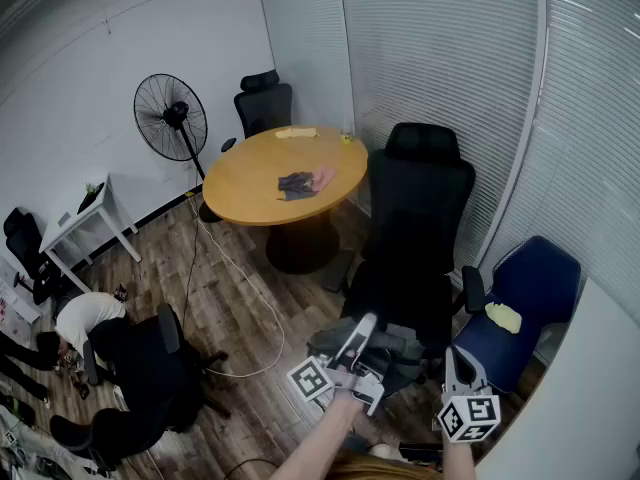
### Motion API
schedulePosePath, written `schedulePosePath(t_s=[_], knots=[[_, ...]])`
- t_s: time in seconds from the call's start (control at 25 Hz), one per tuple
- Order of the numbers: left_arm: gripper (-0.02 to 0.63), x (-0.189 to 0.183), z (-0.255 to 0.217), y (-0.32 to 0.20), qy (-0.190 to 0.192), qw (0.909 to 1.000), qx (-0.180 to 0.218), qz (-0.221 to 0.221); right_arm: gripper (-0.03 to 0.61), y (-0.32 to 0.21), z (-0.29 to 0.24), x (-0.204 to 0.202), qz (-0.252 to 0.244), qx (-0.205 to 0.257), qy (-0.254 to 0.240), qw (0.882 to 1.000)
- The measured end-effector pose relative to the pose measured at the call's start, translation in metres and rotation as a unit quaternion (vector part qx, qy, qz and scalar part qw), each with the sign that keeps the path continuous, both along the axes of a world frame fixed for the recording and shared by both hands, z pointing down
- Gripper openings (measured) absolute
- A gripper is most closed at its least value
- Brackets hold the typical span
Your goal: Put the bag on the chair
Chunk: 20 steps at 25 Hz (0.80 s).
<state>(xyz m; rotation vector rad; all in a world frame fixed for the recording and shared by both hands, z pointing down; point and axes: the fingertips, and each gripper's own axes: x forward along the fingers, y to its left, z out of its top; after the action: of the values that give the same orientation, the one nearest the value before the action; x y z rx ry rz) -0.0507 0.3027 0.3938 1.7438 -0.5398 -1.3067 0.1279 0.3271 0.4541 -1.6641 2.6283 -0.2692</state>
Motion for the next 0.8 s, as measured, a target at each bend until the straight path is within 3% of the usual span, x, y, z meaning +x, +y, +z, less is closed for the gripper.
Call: schedulePosePath(t_s=[0.32, 0.52, 0.8], knots=[[0.021, -0.007, 0.013, 0.001, 0.013, 0.9997, -0.021, -0.008, 0.011, -0.004, -0.006, 0.004, 0.0, 0.01, 0.011, 1.0], [0.021, -0.008, 0.025, 0.003, 0.028, 0.9988, -0.037, -0.012, 0.011, -0.003, -0.015, 0.014, 0.006, 0.03, -0.064, 0.997], [0.021, -0.008, 0.024, 0.0, 0.041, 0.9986, -0.032, -0.014, 0.011, -0.008, -0.011, 0.011, -0.005, 0.024, -0.06, 0.998]])
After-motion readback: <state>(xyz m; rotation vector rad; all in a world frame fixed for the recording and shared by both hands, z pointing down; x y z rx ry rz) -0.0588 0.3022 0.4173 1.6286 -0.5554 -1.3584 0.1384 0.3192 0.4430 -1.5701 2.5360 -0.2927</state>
